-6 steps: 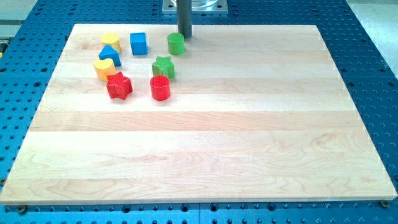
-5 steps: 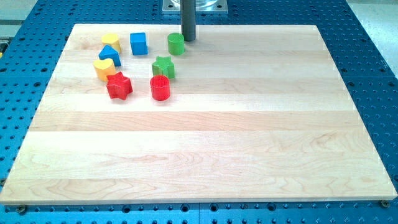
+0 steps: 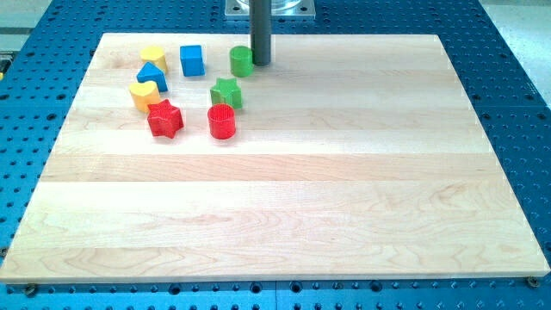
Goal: Place the green circle parallel to the cube
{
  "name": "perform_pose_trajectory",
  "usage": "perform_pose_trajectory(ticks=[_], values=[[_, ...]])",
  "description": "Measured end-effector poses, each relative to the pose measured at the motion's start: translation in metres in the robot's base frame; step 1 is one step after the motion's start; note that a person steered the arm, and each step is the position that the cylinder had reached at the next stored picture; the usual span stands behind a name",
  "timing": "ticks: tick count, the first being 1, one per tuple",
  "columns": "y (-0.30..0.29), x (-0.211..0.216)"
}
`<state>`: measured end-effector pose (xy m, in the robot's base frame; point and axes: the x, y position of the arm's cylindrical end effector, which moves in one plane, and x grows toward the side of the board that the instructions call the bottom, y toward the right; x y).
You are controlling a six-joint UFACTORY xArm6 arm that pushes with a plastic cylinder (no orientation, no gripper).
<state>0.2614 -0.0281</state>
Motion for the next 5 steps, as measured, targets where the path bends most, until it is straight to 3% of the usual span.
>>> perform_pose_trajectory(ticks=[2,5], values=[[0.009,0.023],[0.009,0.022]])
